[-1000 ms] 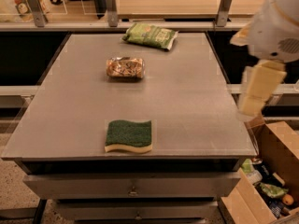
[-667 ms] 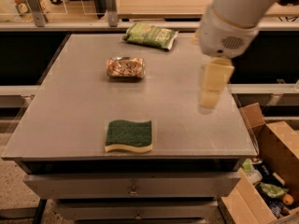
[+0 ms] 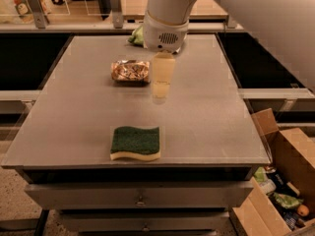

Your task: Place orange can upright

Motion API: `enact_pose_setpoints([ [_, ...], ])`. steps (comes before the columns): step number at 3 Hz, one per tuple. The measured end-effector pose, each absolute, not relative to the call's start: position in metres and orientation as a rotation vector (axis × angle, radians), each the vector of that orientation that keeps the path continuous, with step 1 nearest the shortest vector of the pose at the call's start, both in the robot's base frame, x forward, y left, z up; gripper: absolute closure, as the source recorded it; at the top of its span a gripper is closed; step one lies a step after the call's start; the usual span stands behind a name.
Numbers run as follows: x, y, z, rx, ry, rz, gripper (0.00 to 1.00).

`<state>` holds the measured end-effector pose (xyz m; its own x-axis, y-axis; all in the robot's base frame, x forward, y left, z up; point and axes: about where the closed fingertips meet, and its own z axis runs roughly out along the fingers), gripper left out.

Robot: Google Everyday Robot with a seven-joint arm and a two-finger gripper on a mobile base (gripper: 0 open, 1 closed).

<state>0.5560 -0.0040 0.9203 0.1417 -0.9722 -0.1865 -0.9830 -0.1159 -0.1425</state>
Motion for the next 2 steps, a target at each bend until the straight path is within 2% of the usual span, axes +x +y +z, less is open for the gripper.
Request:
enact_pose_setpoints([
  [2,0.608,0.056,0.905,-2.212,1.868,0.026,0.0],
])
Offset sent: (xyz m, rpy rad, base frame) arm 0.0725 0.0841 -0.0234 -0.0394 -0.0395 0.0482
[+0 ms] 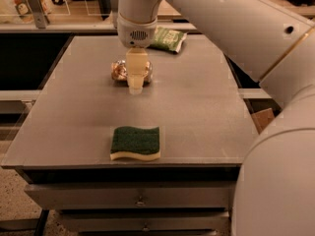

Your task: Place orange can upright

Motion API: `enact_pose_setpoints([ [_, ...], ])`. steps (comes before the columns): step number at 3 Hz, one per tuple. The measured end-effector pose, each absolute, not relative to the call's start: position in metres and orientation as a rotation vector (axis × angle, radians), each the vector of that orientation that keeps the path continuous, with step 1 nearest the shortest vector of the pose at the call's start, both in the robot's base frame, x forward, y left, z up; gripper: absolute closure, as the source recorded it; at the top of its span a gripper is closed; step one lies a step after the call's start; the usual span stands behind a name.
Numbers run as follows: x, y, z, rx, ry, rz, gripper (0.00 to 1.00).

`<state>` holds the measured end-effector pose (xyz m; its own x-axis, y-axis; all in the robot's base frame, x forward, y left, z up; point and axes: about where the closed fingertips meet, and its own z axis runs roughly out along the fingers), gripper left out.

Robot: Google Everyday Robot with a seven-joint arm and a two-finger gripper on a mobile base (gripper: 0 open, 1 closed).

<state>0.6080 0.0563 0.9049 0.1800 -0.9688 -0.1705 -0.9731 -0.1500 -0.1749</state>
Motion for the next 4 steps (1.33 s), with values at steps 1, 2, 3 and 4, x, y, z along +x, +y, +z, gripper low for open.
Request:
enact_pose_setpoints([
  [1,0.625,0.073,0.896,-2.203,1.868,0.005,0.0],
  [2,0.64,0.087,0.883,-2.185,1.885,-0.007,0.0],
  [3,0.657,0.092,0.869,-2.145,1.936,-0.011,0.0],
  [4,0.674,0.089,0.854,-2.104,1.995,-0.017,0.0],
])
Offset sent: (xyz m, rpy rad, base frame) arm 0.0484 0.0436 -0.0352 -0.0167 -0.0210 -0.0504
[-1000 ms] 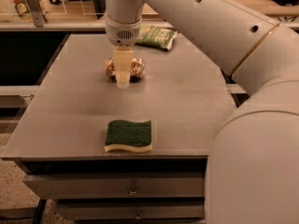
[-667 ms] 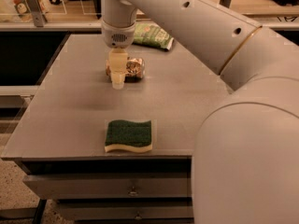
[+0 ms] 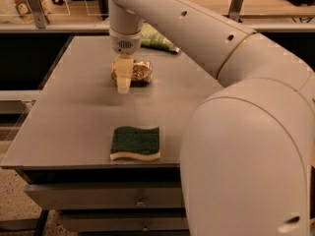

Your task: Place orange can upright

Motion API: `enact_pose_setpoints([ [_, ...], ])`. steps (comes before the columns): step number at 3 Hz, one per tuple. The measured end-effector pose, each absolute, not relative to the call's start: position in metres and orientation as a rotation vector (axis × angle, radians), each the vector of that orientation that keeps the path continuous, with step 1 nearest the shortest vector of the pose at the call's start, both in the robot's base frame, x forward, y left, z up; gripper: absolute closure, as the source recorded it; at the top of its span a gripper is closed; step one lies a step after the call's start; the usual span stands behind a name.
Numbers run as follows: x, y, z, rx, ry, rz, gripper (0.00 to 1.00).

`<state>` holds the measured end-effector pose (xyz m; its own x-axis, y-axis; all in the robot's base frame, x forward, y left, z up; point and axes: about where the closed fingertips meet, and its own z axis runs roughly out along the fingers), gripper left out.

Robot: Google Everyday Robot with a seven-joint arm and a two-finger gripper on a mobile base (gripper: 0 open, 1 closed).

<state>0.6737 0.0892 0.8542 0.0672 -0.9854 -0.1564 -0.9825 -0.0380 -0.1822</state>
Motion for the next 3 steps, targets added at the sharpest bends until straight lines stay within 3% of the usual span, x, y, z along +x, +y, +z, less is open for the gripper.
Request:
enact_pose_setpoints([
  [1,0.687,0.086,0.839,-2.085,2.038,-0.037,0.05],
  [3,0.695,0.086,0.822,-2.087,2.064,-0.053,0.46],
])
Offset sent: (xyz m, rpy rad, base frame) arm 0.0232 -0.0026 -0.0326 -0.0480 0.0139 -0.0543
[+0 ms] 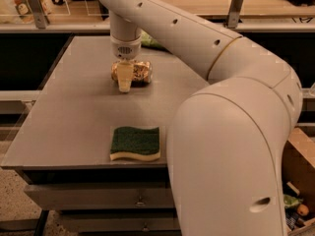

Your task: Place orange can upright

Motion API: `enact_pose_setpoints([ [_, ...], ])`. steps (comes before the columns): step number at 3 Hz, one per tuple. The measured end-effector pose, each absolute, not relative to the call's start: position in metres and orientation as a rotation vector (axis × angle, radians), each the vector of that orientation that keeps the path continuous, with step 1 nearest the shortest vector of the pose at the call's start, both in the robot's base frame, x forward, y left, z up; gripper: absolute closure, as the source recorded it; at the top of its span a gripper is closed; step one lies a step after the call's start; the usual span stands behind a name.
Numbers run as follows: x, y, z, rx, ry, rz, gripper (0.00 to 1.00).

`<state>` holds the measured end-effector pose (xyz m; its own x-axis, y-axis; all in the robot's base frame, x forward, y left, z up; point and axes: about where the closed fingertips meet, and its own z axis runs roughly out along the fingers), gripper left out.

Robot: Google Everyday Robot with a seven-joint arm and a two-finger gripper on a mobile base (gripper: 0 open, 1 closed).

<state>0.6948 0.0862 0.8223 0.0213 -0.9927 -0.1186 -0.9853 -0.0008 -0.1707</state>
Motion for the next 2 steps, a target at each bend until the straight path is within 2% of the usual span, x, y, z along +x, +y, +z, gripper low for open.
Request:
enact_pose_setpoints([
  [2,0.6948,0.0862,0.8274,-2.087,2.064,-0.052,0.93],
])
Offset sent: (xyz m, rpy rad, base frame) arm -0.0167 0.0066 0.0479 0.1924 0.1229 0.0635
